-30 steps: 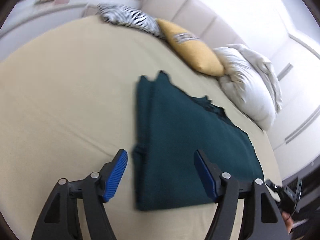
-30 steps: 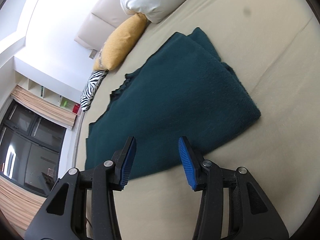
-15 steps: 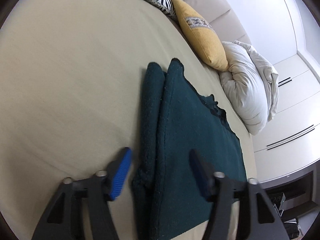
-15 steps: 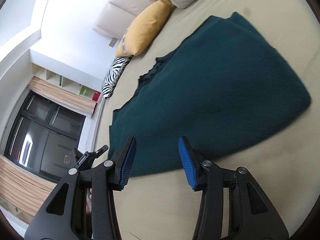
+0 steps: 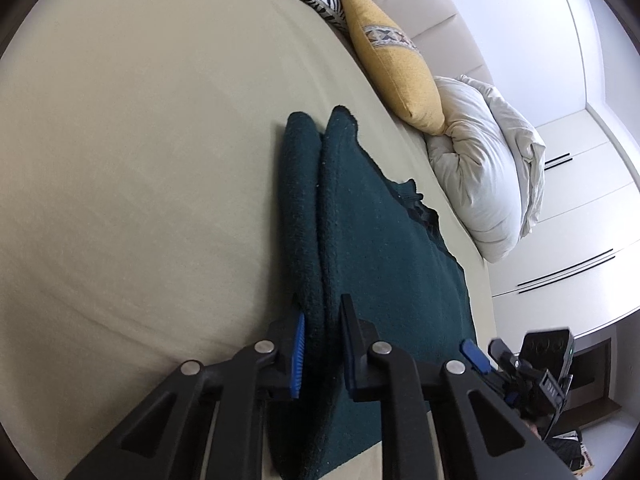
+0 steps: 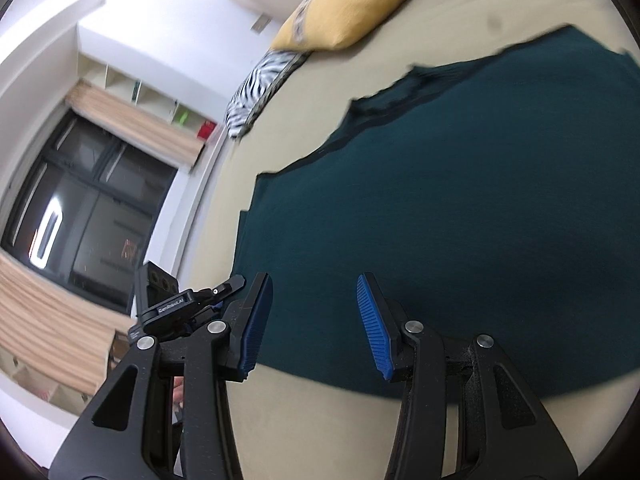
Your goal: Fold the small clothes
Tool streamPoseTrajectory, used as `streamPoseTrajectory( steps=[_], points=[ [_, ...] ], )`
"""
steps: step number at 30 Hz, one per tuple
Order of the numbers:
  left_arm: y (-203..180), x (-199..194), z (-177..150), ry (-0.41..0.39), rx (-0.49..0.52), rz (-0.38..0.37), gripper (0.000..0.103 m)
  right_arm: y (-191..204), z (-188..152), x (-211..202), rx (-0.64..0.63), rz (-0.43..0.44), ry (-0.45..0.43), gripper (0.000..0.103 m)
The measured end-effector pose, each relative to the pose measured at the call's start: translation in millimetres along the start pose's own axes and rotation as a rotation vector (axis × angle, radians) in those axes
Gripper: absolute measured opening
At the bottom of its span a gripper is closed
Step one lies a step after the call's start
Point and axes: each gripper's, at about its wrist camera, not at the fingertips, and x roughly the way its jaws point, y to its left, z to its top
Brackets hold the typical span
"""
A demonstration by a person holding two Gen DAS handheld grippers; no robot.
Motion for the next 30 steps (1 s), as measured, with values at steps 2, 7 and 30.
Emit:
streamPoseTrajectory(
  steps=[2, 7, 30],
  points=[
    [-5.4, 0.2, 1.3, -0.003, 0.019, 0.005, 0.016, 11.5, 8.1, 23.4, -0.02, 0.023, 0.048, 0.043],
    [-27.7, -1.2, 5.3, -0.003, 0.064, 0.009, 0.015, 2.0, 23.9, 77.0, 0.016, -0.024, 0.132, 0.041],
    [-221.1, 136.9, -75.0, 0.188, 0.334, -0.196, 0.04, -144.4, 43.2, -56.0, 0.391, 0.241, -0.016, 0.042]
  ],
)
